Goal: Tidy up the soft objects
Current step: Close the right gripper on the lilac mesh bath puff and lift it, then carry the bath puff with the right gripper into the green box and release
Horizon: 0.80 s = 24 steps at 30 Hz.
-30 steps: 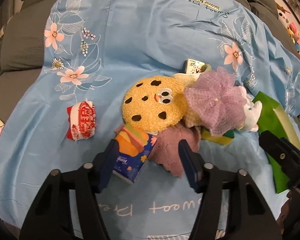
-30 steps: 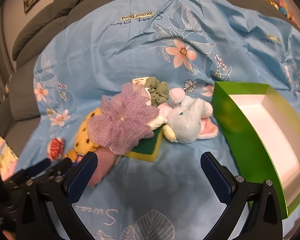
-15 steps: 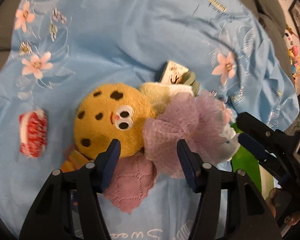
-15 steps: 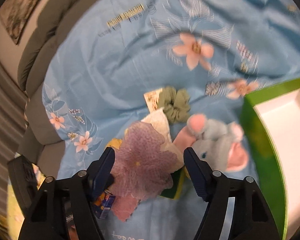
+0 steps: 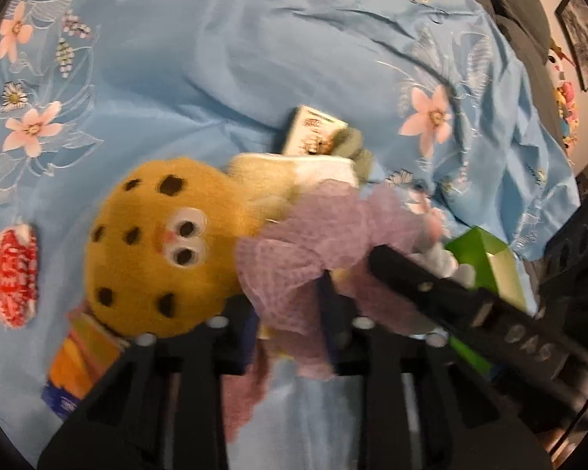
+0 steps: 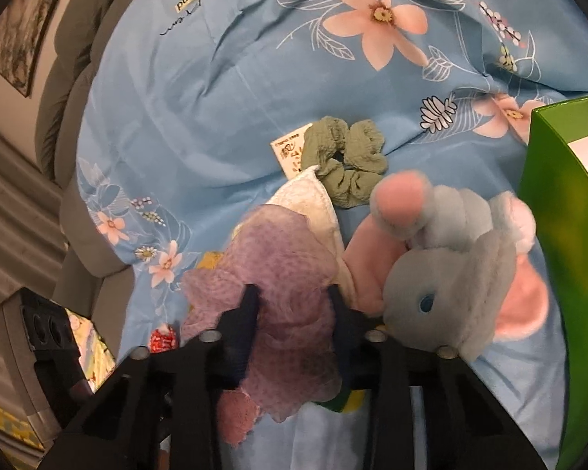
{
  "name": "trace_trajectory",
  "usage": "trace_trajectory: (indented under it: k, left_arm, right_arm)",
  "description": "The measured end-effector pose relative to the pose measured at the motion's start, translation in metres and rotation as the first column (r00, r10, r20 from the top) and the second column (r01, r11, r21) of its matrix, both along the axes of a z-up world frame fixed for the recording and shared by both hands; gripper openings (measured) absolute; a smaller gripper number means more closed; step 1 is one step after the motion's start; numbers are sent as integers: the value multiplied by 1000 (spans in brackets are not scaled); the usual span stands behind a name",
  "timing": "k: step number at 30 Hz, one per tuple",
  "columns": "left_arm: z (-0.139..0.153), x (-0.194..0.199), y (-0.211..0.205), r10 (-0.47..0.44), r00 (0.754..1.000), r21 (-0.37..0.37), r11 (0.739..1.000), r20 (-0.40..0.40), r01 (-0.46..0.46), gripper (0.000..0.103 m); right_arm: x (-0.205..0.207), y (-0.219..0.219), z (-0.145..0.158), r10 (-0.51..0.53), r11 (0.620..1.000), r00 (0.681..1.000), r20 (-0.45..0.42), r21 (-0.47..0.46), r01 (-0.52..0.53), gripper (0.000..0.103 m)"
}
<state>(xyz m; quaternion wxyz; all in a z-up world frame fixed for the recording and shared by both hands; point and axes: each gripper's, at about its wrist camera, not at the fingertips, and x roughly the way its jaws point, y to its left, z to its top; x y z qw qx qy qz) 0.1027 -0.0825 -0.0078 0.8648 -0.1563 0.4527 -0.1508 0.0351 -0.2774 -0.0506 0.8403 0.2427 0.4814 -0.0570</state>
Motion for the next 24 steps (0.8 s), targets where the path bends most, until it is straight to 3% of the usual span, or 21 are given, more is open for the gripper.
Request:
trace_trajectory:
  k: [2,5,12,18,24]
  left_arm:
    - [7,-4,-9,-15,999,26,1000,28,14,14]
    - [20,-11,-18,-31,996,44,999,86,28,13]
    - [64,-39,-45,-106,974,61,994,200,96,13]
    - [85,-65,-97,-229,934,100,973,273,209,13]
    - [84,-79,-157,-352,894,116,936,276,332,13]
  right_arm:
    - [-4,-1,1,2,1000,1000,15,-7,-2,20]
    - [-14,-6,13,-23,999,998,66,32,21,16]
    - [-50,-10,76,-53,998,975,215,-4,55,16]
    - [-98,-22,120,-137,985,936,324,-58,165,16]
    - [-149,-57,142,-277,943,888,367,-72,324,16]
